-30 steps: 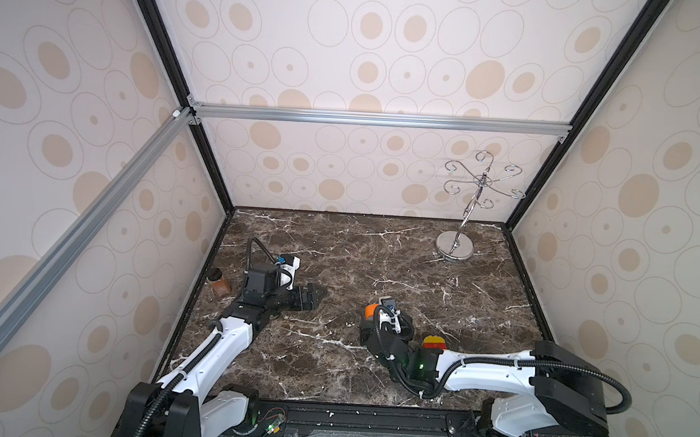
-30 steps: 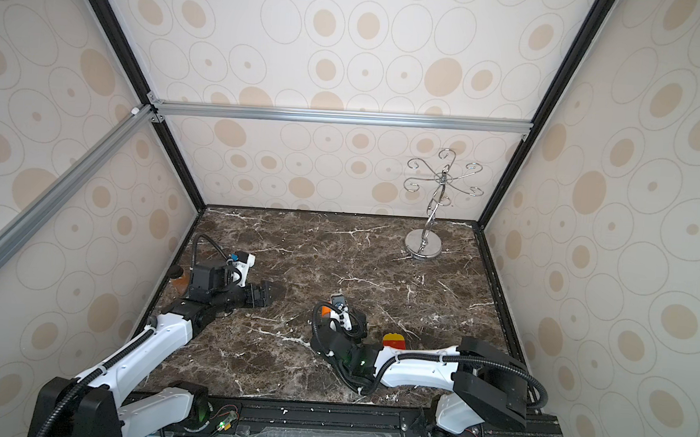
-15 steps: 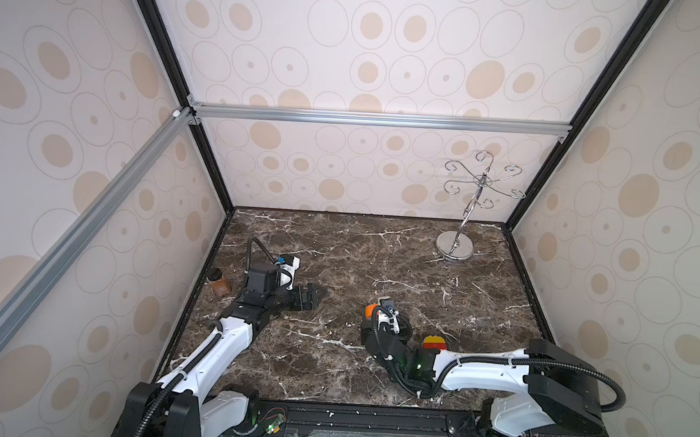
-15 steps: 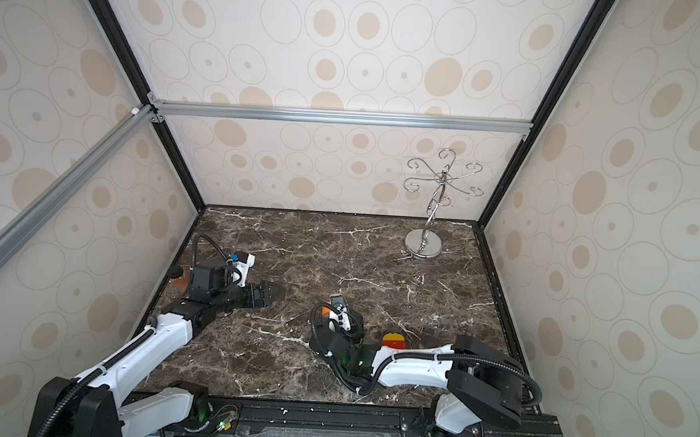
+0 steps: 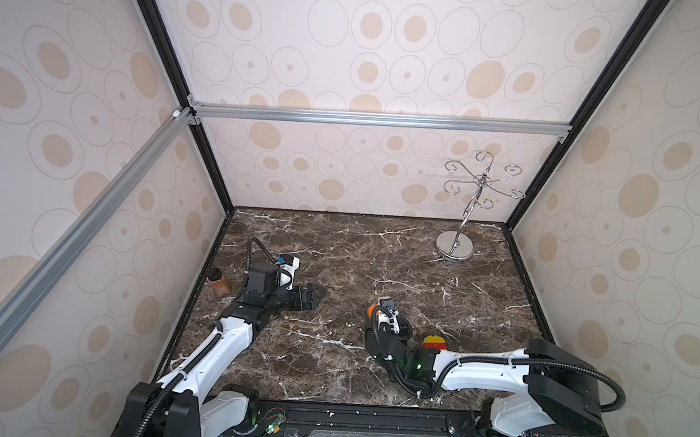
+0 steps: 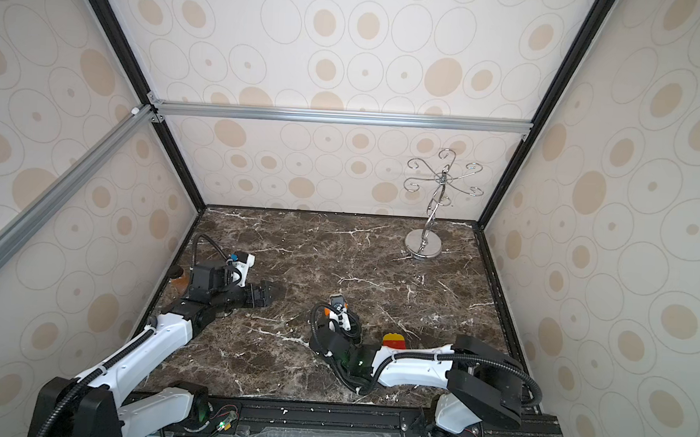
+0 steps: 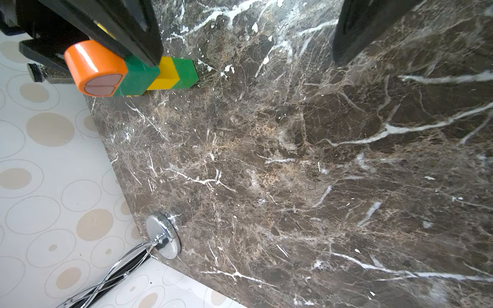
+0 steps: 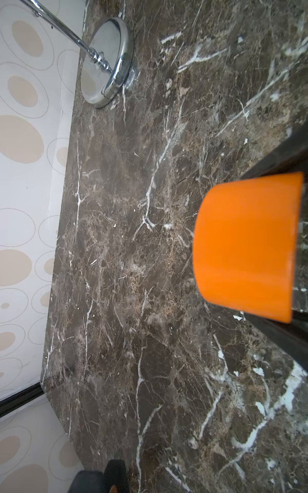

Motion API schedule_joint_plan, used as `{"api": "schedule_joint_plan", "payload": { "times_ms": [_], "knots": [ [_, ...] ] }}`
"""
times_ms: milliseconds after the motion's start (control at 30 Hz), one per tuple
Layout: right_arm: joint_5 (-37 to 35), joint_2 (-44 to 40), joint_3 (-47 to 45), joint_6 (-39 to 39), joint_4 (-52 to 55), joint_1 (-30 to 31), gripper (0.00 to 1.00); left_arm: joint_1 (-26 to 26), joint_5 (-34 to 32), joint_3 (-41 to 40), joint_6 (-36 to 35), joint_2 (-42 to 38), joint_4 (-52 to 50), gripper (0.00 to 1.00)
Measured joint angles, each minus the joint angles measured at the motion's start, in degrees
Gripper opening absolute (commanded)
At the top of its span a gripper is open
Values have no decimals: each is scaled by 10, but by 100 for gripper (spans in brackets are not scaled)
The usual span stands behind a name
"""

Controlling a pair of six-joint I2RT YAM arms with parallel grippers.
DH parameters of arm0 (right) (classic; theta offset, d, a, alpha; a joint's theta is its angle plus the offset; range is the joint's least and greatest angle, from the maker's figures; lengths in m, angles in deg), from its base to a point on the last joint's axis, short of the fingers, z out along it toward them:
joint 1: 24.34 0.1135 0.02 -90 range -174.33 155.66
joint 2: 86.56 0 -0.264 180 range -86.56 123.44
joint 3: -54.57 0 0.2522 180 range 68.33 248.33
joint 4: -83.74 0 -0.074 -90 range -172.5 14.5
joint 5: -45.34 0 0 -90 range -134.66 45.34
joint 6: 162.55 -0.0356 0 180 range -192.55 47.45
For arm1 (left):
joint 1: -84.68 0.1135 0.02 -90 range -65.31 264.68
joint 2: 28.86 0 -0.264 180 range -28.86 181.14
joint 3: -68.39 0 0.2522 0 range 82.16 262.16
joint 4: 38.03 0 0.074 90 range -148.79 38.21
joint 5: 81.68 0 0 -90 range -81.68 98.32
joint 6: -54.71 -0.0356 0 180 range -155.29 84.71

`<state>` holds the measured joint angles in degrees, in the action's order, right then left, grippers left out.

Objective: Assemble an ice cream with lego
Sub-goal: Adjust the lego brick at the center of the board.

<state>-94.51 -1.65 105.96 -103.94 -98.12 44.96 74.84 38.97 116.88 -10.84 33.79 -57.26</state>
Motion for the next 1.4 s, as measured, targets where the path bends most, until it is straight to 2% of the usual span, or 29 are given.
{"api": "schedule_joint_plan", "payload": {
  "times_ms": [333,633,900,1400],
  "knots": [
    [5,0,4,22,4,0,42,1,-2,0,0,0,-2,100],
    [22,-42,46,41,73,0,29,1,-2,0,0,0,-2,100],
    [63,-71,124,18,213,-16,14,1,-1,0,0,0,-2,100],
    [242,-58,292,-16,499,-96,10,1,0,0,0,0,-2,100]
  ]
}}
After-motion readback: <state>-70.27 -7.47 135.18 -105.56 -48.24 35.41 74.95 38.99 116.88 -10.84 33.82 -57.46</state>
